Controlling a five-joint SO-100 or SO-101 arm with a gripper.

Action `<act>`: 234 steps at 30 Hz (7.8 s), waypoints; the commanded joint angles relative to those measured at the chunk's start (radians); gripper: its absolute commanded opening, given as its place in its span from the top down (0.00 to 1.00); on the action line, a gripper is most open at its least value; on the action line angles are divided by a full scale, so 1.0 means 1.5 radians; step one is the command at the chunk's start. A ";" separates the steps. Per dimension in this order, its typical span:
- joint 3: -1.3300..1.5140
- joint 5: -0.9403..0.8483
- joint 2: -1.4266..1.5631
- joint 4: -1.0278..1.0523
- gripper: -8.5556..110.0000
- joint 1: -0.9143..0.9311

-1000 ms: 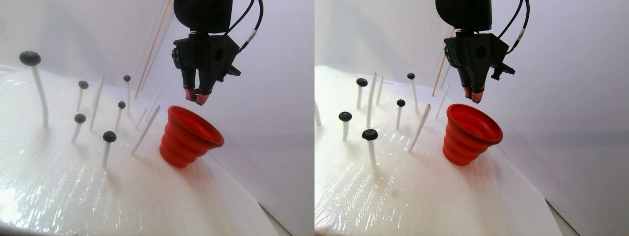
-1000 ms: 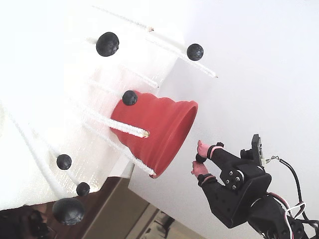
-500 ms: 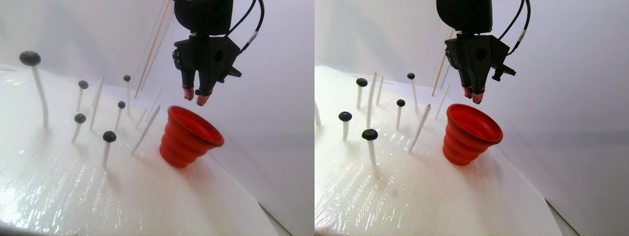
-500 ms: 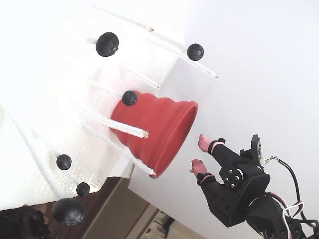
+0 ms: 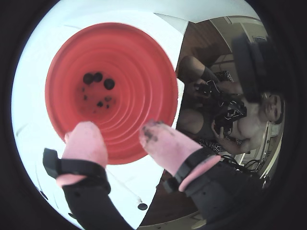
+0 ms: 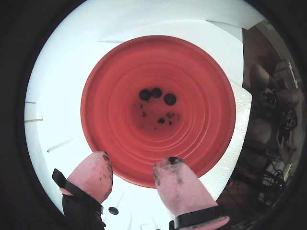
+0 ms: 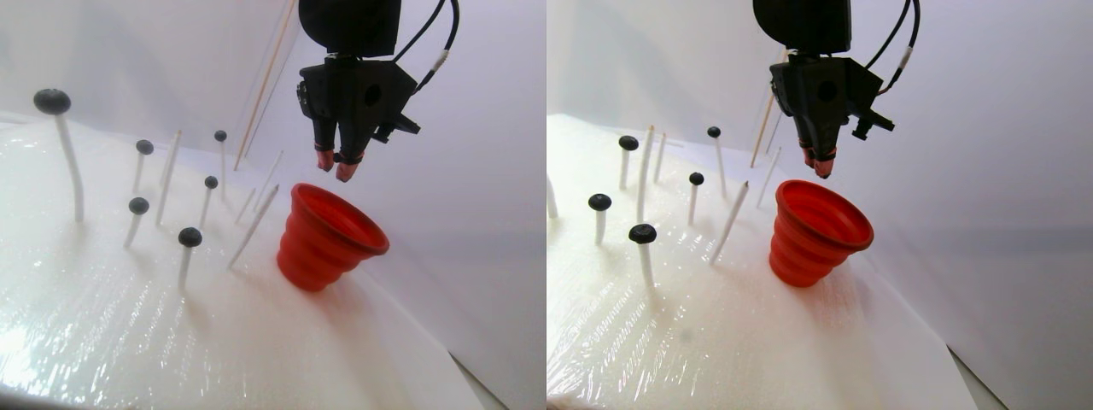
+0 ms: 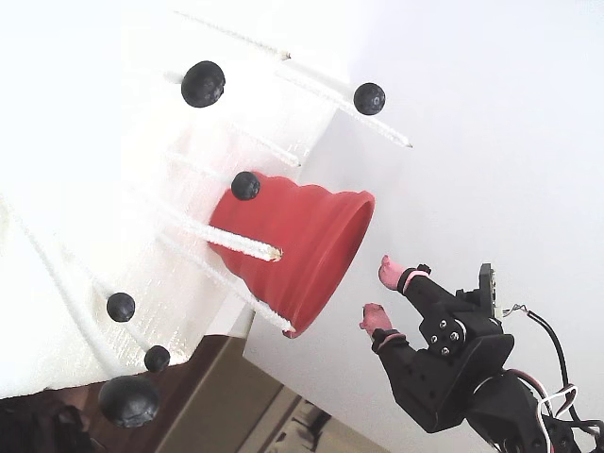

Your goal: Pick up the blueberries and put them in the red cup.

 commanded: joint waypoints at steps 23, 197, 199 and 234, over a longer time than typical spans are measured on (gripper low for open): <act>0.033 0.079 0.097 -0.006 0.80 -0.085; -0.063 -0.180 -0.051 -0.037 0.82 -0.253; -0.059 -0.181 -0.054 -0.044 0.82 -0.252; -0.027 -0.194 -0.055 -0.074 0.85 -0.247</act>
